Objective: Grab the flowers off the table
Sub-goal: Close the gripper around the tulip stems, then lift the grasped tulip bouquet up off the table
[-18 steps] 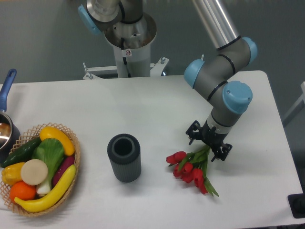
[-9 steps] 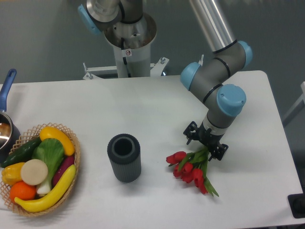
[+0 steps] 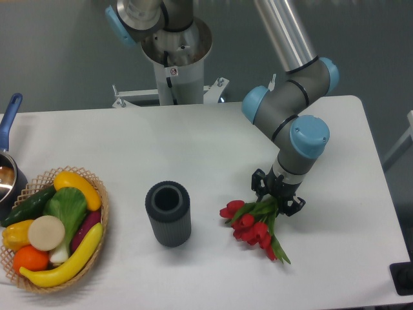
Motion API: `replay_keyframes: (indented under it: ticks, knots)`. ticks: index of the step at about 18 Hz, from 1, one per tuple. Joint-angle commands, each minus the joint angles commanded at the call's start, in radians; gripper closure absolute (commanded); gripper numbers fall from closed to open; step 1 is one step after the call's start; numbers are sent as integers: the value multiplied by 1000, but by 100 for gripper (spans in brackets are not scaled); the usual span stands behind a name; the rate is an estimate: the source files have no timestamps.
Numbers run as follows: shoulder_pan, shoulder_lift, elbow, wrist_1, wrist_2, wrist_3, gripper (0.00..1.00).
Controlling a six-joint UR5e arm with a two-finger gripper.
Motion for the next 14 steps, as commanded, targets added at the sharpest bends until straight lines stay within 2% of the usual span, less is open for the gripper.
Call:
replay_keyframes:
  ticks: [3,6,9,14]
  knots:
    - [0,3,15,0,0,5,55]
    - [3,11,18,0,-2,2,67]
    - [5,26,18,0,-3,2,67]
    - [2,115,11,0,-5,-6,67]
